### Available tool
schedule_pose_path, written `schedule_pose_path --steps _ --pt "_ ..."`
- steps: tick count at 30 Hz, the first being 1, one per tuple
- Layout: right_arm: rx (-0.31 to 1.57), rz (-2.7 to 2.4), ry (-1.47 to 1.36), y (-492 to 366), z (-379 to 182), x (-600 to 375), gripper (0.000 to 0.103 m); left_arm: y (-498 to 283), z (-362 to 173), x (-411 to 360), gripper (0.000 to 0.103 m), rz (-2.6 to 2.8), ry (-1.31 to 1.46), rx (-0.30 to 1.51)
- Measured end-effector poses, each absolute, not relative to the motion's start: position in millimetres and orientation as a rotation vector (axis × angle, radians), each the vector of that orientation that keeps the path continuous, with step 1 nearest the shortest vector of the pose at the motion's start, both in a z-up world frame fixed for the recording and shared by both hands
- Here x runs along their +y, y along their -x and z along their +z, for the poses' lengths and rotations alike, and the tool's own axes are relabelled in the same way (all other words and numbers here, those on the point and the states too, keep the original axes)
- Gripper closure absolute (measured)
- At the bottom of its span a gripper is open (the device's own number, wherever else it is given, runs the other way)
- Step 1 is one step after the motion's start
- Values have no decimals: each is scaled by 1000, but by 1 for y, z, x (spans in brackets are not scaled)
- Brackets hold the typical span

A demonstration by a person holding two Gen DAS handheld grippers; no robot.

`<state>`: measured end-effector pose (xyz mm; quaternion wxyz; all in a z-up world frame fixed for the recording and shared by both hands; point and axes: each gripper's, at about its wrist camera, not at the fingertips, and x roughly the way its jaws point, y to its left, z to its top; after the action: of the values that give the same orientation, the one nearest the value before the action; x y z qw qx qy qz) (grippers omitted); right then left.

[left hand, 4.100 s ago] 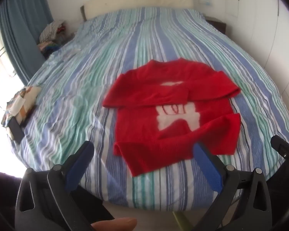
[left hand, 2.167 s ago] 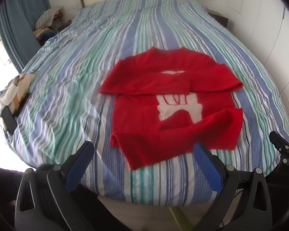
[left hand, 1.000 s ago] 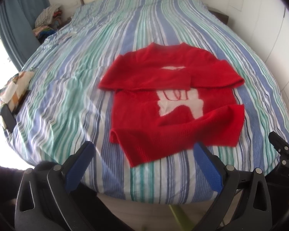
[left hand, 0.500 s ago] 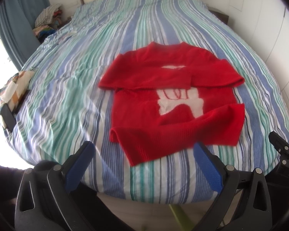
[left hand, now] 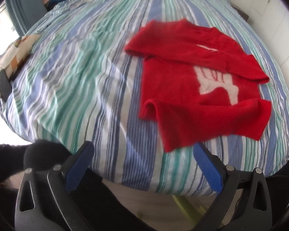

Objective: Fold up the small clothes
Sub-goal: 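Grasp the sweater hem with the left gripper while the right gripper grasps the hem too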

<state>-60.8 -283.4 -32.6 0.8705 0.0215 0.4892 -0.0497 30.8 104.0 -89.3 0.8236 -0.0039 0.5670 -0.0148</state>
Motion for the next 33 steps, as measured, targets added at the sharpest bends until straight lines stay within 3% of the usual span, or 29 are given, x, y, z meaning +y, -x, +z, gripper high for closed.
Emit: schedule_pose_path --steps 7,10,11,12,13,14,15,19,24,33 --pt "1081 174 -338 37 -106 -301 1 -62 -156 99 4 -130 138 1307" --pt "1104 263 -355 10 -140 -284 17 -66 -159 93 17 -135 155 1277" --pt "1107 284 -349 3 -148 -278 26 -66 -158 90 36 -152 152 1271" --pt "1100 299 -340 -2 -154 -273 38 -65 -155 87 66 -180 149 1273" --pt "1087 325 -342 -5 -156 -269 49 -64 -153 85 86 -210 149 1280" --pt "1086 350 -353 -7 -157 -266 80 -62 -150 85 99 -244 164 1292" --pt "1099 359 -362 -8 -155 -265 98 -58 -144 88 100 -267 177 1293" --pt "1111 401 -366 9 -122 -272 98 -35 -107 102 101 -371 176 1307" --pt "1216 425 -412 44 -85 -287 98 -2 -89 102 101 -369 -22 1357" --pt "1456 257 -323 62 -167 -277 99 -2 -162 95 101 -169 -166 1473"
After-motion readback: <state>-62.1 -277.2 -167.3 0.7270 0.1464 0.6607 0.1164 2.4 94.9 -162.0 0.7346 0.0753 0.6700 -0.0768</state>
